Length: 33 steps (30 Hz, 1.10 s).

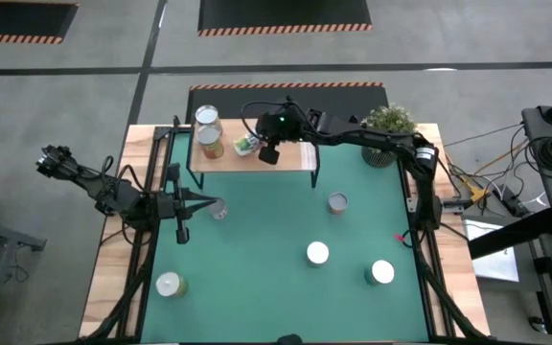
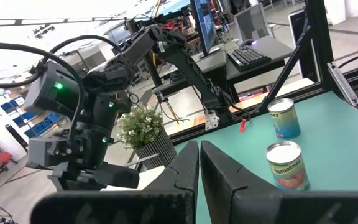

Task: Pick and place cans onto a shelf
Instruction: Put the canned mixed fruit on the shelf, then put the canned mixed fruits on the shelf

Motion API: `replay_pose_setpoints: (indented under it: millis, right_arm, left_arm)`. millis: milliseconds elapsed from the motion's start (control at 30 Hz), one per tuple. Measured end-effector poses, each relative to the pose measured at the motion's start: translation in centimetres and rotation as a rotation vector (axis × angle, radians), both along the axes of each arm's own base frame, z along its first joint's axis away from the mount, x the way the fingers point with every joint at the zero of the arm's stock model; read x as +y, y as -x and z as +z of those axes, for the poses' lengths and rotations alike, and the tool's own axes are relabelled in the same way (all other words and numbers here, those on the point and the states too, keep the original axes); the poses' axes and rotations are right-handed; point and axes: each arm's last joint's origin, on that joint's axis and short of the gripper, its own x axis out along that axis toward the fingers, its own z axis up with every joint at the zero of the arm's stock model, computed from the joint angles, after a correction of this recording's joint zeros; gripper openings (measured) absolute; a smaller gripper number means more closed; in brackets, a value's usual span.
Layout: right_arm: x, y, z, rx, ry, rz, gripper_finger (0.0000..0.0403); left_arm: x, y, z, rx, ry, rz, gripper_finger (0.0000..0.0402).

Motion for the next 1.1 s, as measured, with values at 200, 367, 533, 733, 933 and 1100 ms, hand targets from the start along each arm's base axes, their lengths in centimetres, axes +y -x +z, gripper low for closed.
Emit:
replay_pose_setpoints:
  millis: [200,367,533,733,933,1100]
  right_arm:
    - [0.2,-0.2,0.2,-0.015,0.015,0.011,0.0012]
    - [0.3,-0.2,0.2,-0.008,0.017,0.015,0.0012]
    - [0.7,0.0,0.6,-0.006,0.017,0.021,0.0012]
    - [2.5,2.2,3.0,0.038,-0.001,0.035,0.0012]
    - [5.8,5.1,4.9,0.049,-0.028,0.075,0.0012]
    - [9.1,7.5,4.8,0.016,-0.029,0.137,0.0012]
  left_arm:
    - [0.0,0.0,0.0,0.0,0.0,0.0,0.0]
    - [0.0,0.0,0.0,0.0,0.0,0.0,0.0]
    - [0.0,0.0,0.0,0.0,0.0,0.0,0.0]
    - [0.1,-0.1,0.0,-0.019,0.077,0.044,0.0]
    - [0.0,-1.2,0.6,-0.053,0.137,0.199,0.0]
    - [-0.4,-3.3,2.0,-0.026,0.121,0.235,0.0]
